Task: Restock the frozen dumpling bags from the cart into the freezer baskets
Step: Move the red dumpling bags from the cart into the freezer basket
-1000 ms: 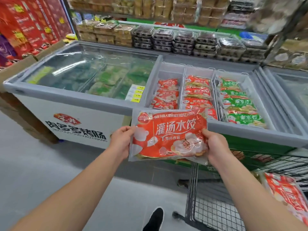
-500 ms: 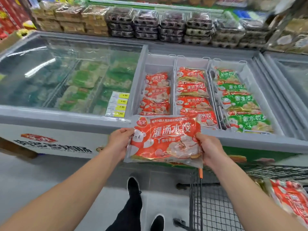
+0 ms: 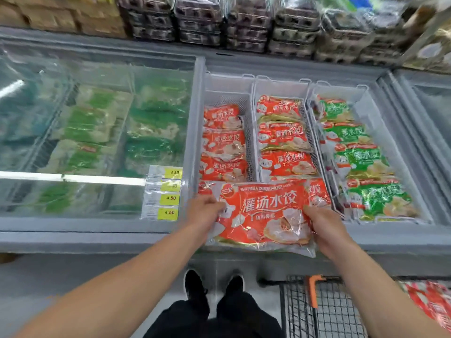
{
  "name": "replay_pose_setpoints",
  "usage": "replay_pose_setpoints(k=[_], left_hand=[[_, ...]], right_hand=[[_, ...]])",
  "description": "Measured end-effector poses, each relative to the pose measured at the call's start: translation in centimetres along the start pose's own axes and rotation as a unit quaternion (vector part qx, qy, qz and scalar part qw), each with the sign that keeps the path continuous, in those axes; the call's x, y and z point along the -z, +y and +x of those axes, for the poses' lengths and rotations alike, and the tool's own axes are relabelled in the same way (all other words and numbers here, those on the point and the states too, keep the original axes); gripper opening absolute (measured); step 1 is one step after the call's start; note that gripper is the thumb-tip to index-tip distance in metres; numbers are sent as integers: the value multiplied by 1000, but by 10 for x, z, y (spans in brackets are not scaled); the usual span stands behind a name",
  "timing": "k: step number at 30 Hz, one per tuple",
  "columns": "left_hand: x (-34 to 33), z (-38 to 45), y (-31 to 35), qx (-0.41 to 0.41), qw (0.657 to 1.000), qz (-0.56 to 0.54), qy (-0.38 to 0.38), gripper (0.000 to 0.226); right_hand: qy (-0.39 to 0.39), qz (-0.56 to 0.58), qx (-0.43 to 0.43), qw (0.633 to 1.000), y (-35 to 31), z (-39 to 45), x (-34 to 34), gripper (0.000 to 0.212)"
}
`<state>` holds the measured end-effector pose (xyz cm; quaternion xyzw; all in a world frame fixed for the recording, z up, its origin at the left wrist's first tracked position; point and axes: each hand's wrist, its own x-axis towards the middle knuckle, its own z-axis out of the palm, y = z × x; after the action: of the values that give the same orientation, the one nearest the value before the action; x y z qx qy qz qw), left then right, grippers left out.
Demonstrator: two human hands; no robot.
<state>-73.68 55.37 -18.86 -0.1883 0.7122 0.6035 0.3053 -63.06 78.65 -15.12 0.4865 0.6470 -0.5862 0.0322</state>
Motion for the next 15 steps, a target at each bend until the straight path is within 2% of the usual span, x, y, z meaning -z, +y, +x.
replay_pose_setpoints(k=[3,6,10,13,15], left_hand=[[-19,20,-4,6,999,48,-4,23],[-35,38,4,12,998,67,-7,35],[-46,76,21,33,995,87,20,10],[-48,111,31,50,992,104,60,34],[-53,135,39,59,988,117,79,26]], right_hand=[[-7,-28,-13,1000,-9,23,1,17],[-25,-104,7,994,-18,51,-6,18],[-60,-164,23,984,-34,97,-32,28],[-96,-213,36,972,-45,134,-59,25],[-130,-246,36,960,-51,161,-78,23]])
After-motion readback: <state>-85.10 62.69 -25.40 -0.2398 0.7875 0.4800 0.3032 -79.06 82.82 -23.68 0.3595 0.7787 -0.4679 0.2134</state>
